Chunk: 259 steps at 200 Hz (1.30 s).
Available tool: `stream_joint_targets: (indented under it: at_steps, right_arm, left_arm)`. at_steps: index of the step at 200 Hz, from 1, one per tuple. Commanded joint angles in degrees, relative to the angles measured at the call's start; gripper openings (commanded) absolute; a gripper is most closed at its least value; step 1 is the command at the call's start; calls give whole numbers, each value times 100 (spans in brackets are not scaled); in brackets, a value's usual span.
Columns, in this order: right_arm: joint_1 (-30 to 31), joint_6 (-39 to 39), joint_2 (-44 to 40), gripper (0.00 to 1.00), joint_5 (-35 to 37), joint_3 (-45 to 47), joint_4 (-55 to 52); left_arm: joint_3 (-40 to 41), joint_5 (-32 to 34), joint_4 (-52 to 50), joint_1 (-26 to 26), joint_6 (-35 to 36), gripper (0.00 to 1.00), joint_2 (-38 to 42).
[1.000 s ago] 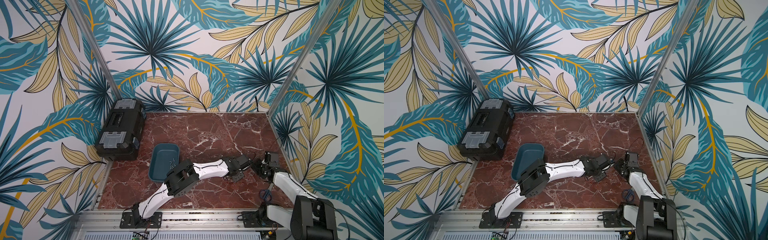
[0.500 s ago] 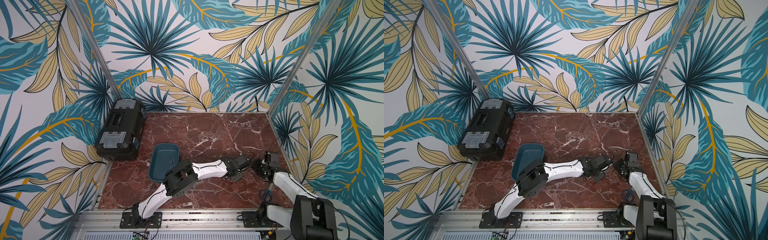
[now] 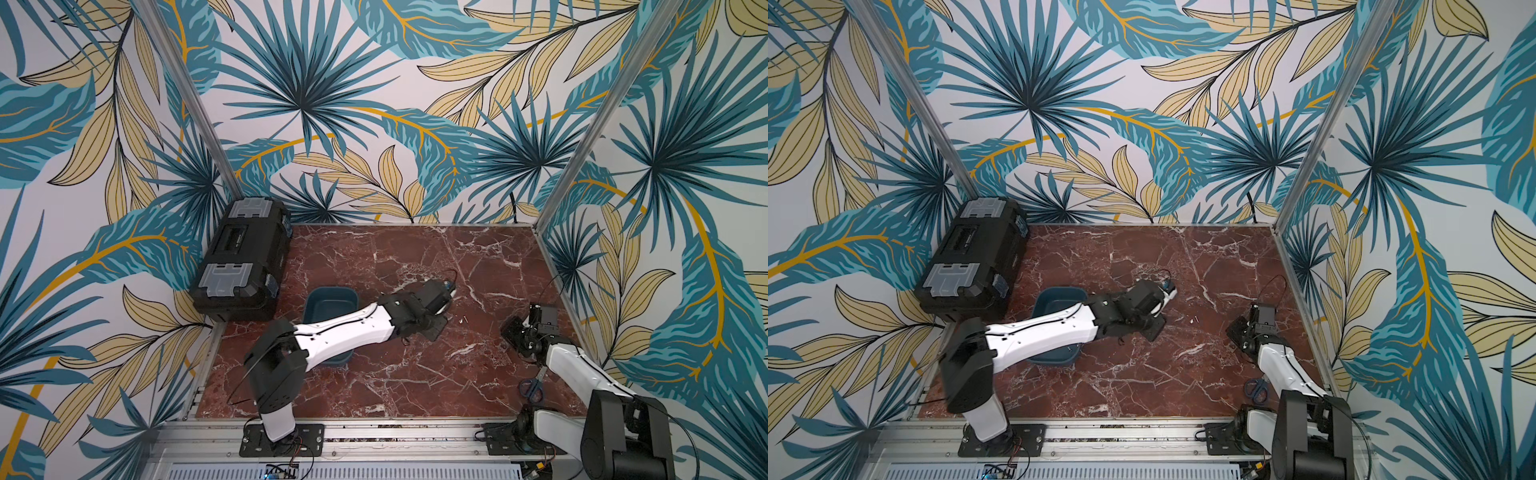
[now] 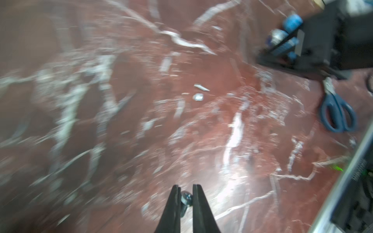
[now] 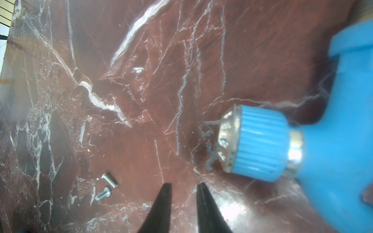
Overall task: Put the screws on the desktop into the storage box
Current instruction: Pick up the screw from the center of the board, then place the screw in the storage box.
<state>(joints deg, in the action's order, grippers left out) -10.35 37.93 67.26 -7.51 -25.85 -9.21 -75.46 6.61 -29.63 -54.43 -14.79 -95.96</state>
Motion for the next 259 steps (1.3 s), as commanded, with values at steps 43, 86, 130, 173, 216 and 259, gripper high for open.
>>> stream_joint_targets:
  at_steps: [43, 86, 130, 173, 216, 259]
  right_arm:
    - [-20, 31, -38, 27, -189, 176, 157]
    - [-11, -1, -138, 27, -192, 194, 127]
    - [186, -98, -191, 28, -152, 109, 37]
    - [790, -262, -22, 31, -160, -467, -564]
    - [1701, -681, 550, 33, 424, -1614, -1694]
    - [2248, -781, 1406, 35, 630, -2385, -2118]
  left_arm:
    - [2012, 792, -827, 1819, -1179, 0, 1898]
    - [2357, 510, -971, 2336, -1428, 0, 1828]
    - [2231, 291, -1372, 2638, -1501, 62, 2016]
    - [1661, 326, -2292, 2659, -1285, 73, 2740]
    - [1530, 558, -3028, 2666, -881, 75, 3710]
    - [1881, 434, -2763, 2660, -757, 79, 4696]
